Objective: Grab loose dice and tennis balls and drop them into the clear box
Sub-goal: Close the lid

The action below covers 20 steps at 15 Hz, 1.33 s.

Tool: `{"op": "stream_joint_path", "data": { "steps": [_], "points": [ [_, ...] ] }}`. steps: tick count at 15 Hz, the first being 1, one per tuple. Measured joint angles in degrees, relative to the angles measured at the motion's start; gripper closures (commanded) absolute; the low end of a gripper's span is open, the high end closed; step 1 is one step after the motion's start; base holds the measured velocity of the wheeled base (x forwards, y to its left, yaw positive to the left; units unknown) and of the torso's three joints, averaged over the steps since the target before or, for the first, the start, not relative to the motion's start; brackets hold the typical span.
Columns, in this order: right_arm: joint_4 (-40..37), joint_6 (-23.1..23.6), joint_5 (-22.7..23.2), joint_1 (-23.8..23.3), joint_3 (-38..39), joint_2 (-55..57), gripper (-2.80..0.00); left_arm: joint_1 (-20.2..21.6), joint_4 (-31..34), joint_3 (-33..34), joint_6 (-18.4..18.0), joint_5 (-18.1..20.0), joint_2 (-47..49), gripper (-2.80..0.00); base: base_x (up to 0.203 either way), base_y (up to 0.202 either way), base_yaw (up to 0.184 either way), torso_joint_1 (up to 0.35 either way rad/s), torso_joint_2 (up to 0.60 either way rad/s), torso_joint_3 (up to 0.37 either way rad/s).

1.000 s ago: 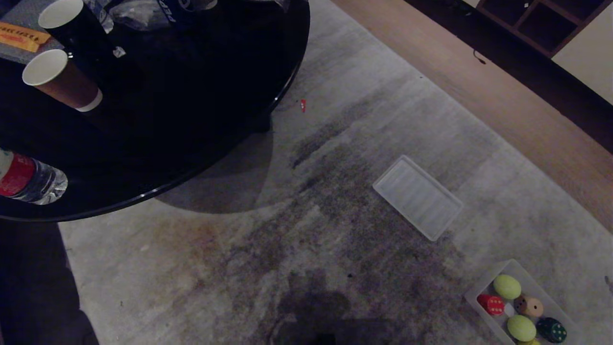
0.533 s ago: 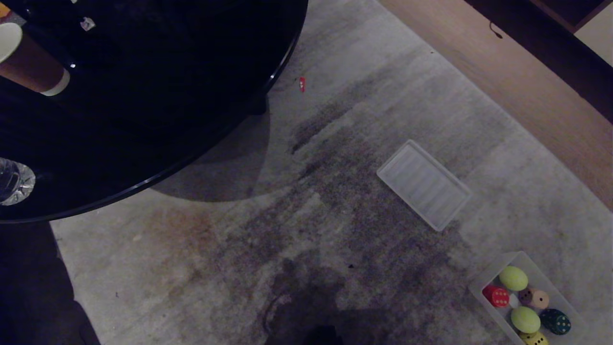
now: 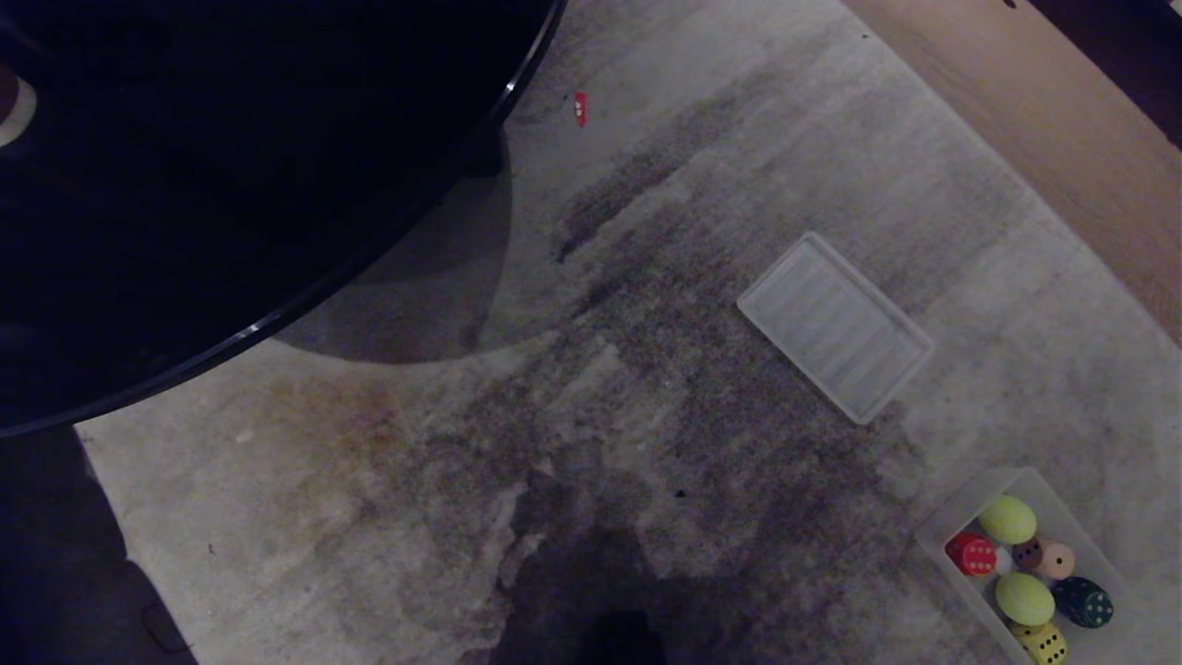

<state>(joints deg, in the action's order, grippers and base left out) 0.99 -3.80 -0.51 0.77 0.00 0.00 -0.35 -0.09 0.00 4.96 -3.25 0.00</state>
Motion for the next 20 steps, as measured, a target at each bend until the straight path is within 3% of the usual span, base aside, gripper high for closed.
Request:
{"op": "stream_joint_path", "data": {
  "steps": [15, 20],
  "points": [
    [0.0, 0.0, 0.0, 0.0, 0.0, 0.1, 0.0, 0.0, -0.1, 0.0, -0.1, 0.0, 0.0, 0.0, 0.0, 0.0, 0.0, 0.001, 0.0, -0.195],
    [-0.1, 0.6, 0.0, 0.0, 0.0, 0.1, 0.0, 0.0, -0.1, 0.0, 0.4, -0.1, 0.0, 0.0, 0.0, 0.0, 0.0, 0.002, 0.0, -0.061]
  ]
}}
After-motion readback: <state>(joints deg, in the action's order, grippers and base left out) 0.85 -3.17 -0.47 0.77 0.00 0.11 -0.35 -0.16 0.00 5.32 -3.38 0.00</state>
